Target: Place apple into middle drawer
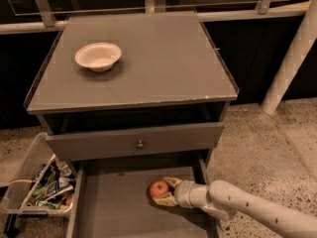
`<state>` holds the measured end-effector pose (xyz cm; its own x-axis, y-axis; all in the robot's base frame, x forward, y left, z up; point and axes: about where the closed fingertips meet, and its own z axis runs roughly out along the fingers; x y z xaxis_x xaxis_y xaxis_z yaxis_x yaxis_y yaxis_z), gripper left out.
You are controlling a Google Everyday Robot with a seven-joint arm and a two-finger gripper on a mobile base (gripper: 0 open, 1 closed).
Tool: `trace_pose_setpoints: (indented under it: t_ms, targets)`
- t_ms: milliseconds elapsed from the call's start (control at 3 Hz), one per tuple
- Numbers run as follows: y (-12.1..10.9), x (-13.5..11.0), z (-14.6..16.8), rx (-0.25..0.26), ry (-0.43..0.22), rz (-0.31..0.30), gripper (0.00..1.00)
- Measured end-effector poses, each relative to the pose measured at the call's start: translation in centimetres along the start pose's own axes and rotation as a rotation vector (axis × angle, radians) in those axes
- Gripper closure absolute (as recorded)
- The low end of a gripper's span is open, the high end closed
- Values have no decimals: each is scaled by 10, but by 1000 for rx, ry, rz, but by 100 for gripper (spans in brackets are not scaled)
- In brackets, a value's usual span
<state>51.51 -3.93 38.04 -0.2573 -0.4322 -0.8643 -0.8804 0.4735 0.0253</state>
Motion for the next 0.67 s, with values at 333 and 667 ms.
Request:
trace_pose_setpoints:
  t_ms: [333, 667]
  targets:
    - [0, 0, 0, 0, 0, 0, 36]
    - [0, 0, 0, 0, 0, 0, 13]
